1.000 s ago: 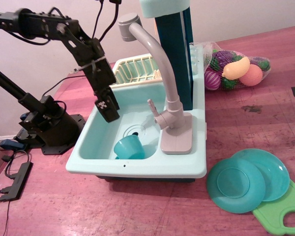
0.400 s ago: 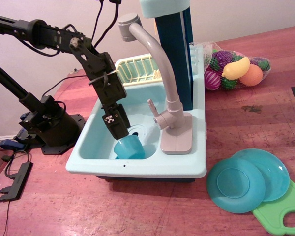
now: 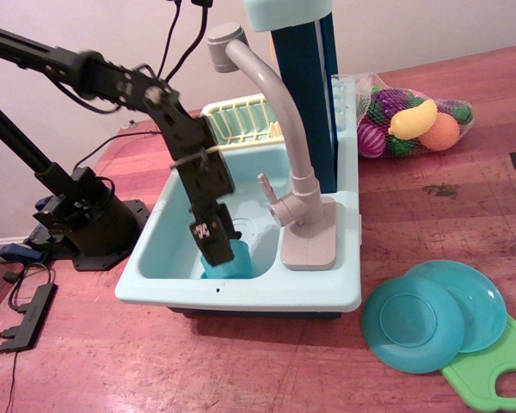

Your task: Flip cup upright

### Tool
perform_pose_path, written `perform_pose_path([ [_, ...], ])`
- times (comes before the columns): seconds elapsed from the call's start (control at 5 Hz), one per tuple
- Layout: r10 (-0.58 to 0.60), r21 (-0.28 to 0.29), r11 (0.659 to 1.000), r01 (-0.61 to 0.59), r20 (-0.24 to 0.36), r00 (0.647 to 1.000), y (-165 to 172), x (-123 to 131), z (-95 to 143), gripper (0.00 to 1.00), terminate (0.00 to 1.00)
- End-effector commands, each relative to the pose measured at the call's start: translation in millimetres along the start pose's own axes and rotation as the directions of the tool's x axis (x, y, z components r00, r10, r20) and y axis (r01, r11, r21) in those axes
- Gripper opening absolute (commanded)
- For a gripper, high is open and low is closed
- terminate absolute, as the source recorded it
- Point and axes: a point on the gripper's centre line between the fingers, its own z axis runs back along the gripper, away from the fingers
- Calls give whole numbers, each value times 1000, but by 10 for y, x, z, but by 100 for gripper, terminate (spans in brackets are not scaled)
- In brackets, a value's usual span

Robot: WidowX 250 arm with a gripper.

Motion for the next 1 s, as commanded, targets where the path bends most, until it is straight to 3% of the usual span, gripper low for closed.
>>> perform_pose_path([
  [0.0, -76, -13, 997, 76, -18, 997, -54, 85, 63, 100, 0],
  [0.2, -82, 4, 997, 82, -33, 996, -17, 23, 144, 100, 0],
  [0.4, -89, 4, 996, 90, -33, 995, -19, 16, 159, 0, 0],
  [0.8, -160, -23, 987, 158, -100, 982, -71, 149, 122, 0, 0],
])
